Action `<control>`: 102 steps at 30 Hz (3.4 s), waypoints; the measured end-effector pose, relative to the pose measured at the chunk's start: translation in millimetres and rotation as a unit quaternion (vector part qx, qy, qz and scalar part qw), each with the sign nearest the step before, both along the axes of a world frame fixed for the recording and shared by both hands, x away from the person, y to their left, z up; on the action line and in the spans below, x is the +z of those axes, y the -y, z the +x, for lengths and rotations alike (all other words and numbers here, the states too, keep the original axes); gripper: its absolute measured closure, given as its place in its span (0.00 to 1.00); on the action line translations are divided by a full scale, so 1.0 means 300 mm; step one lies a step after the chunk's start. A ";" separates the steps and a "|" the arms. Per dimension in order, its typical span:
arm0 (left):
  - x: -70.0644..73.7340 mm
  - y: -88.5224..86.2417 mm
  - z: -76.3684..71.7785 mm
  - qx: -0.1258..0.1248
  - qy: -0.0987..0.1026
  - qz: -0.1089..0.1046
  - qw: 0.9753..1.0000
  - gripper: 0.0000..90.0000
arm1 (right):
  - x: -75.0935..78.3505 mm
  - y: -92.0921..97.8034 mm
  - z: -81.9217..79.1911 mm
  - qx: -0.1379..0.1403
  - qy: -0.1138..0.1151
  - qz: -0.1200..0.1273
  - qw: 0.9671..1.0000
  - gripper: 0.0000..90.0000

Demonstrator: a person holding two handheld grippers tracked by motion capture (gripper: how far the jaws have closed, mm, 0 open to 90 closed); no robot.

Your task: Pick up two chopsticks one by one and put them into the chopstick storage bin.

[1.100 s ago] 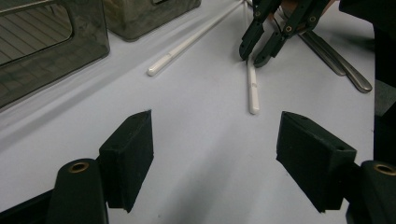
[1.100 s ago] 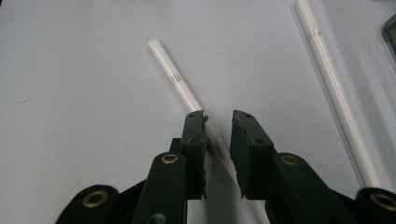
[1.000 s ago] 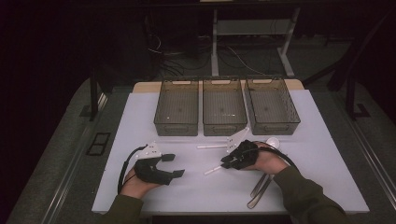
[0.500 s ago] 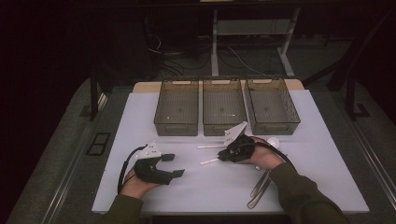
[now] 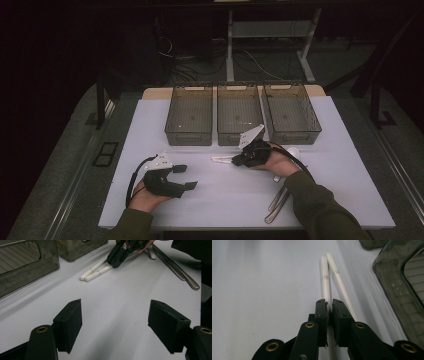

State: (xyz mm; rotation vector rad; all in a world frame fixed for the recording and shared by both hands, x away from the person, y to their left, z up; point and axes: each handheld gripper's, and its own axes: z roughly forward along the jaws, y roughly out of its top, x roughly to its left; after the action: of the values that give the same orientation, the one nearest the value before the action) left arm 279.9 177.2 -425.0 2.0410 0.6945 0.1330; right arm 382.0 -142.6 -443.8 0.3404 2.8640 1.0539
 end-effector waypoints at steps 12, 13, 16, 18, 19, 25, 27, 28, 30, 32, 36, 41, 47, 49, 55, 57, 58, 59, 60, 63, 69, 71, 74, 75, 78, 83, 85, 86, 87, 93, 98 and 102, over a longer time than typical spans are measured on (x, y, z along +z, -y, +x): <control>0.000 0.003 -0.002 -0.001 -0.001 -0.002 1.000 0.28 | 0.034 0.122 -0.008 -0.023 -0.011 -0.010 1.000 0.83; -0.001 0.004 -0.002 -0.001 -0.001 -0.001 1.000 0.28 | 0.030 0.126 -0.011 -0.024 -0.013 -0.014 1.000 0.82; -0.002 0.005 -0.002 0.001 -0.001 -0.001 1.000 0.26 | 0.016 0.127 -0.016 -0.018 -0.017 -0.023 0.999 0.83; -0.001 0.005 -0.003 0.001 0.000 -0.001 1.000 0.25 | 0.013 0.122 -0.018 -0.016 -0.013 -0.026 0.999 0.86; -0.001 0.005 -0.003 0.002 0.000 -0.001 1.000 0.25 | 0.014 0.121 -0.018 -0.016 -0.010 -0.028 0.999 0.87; -0.002 0.007 -0.004 0.006 0.001 -0.002 1.000 0.21 | 0.015 0.109 -0.034 -0.006 0.009 -0.040 0.999 0.89; -0.004 0.010 -0.004 0.011 0.001 -0.001 1.000 0.18 | 0.013 0.107 -0.036 0.000 0.018 -0.043 0.999 0.91; -0.004 0.011 -0.004 0.012 0.001 -0.001 1.000 0.16 | 0.014 0.107 -0.037 -0.003 0.014 -0.043 0.999 0.93; -0.004 0.012 -0.005 0.010 0.001 -0.002 1.000 0.16 | 0.013 0.108 -0.037 -0.002 0.011 -0.041 0.999 0.93; -0.005 0.014 -0.006 0.008 0.001 -0.003 1.000 0.15 | 0.014 0.107 -0.038 0.003 0.015 -0.043 0.999 0.94; -0.006 0.018 -0.008 0.010 0.000 -0.003 1.000 0.13 | 0.016 0.108 -0.038 0.007 0.015 -0.041 0.999 0.94; -0.004 0.020 -0.010 0.011 0.001 -0.006 1.000 0.11 | 0.024 0.112 -0.027 0.016 0.011 -0.018 1.000 0.94; -0.005 0.021 -0.011 0.010 0.001 -0.005 1.000 0.11 | 0.057 0.092 -0.016 0.016 0.011 0.030 0.999 0.94; -0.005 0.021 -0.011 0.011 0.002 -0.005 1.000 0.11 | 0.064 0.087 -0.014 0.012 0.012 0.036 0.999 0.94; -0.006 0.021 -0.011 0.012 0.002 -0.008 1.000 0.11 | 0.100 0.059 -0.009 -0.006 0.005 0.072 0.997 0.94; -0.007 0.021 -0.011 0.012 0.001 -0.008 1.000 0.11 | 0.104 0.048 -0.011 -0.015 0.008 0.066 0.998 0.94; -0.006 0.020 -0.011 0.011 0.001 -0.008 1.000 0.11 | 0.104 0.048 -0.011 -0.015 0.008 0.066 0.998 0.94; -0.005 0.020 -0.012 0.011 0.002 -0.008 1.000 0.11 | 0.107 0.050 -0.009 -0.011 0.011 0.065 0.998 0.94; -0.005 0.020 -0.012 0.011 0.002 -0.008 1.000 0.11 | 0.111 0.048 -0.012 -0.015 0.010 0.066 0.998 0.94; -0.007 0.022 -0.012 0.010 0.001 -0.009 1.000 0.11 | 0.131 0.049 -0.021 -0.027 0.006 0.072 0.997 0.94; -0.008 0.028 -0.015 0.006 0.002 -0.011 1.000 0.11 | 0.185 0.065 -0.029 -0.055 -0.003 0.097 0.994 0.94; -0.007 0.032 -0.017 0.006 0.000 -0.013 1.000 0.11 | 0.205 0.065 -0.029 -0.064 -0.005 0.105 0.992 0.94; -0.006 0.034 -0.019 0.006 0.001 -0.017 1.000 0.10 | 0.236 0.058 -0.025 -0.078 -0.003 0.107 0.991 0.94; -0.005 0.036 -0.019 0.006 0.002 -0.018 1.000 0.08 | 0.247 0.053 -0.022 -0.082 -0.001 0.104 0.991 0.94; -0.004 0.039 -0.019 0.009 0.005 -0.020 1.000 0.03 | 0.278 0.035 -0.010 -0.099 0.002 0.103 0.990 0.94; -0.005 0.043 -0.020 0.015 0.008 -0.023 1.000 0.00 | 0.318 -0.016 0.025 -0.135 0.001 0.101 0.986 0.94; -0.004 0.042 -0.020 0.016 0.010 -0.023 1.000 0.00 | 0.329 -0.040 0.046 -0.154 -0.004 0.095 0.984 0.94; -0.002 0.040 -0.020 0.014 0.009 -0.021 1.000 0.00 | 0.334 -0.053 0.057 -0.163 -0.004 0.092 0.982 0.94; -0.001 0.040 -0.020 0.013 0.009 -0.020 1.000 0.00 | 0.337 -0.065 0.069 -0.172 -0.008 0.091 0.981 0.94; -0.005 0.044 -0.019 0.010 0.009 -0.020 1.000 0.00 | 0.345 -0.139 0.135 -0.206 -0.011 0.074 0.976 0.94; -0.006 0.049 -0.017 0.002 0.011 -0.018 1.000 0.00 | 0.346 -0.193 0.192 -0.228 -0.016 0.061 0.972 0.94; -0.007 0.052 -0.017 -0.001 0.011 -0.019 1.000 0.00 | 0.346 -0.233 0.237 -0.245 -0.018 0.054 0.968 0.94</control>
State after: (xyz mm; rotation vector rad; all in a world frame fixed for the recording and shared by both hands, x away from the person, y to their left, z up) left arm 274.6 161.5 -427.3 2.0007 0.6755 0.1405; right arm 452.9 -72.9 -339.9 1.0179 2.5396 1.1019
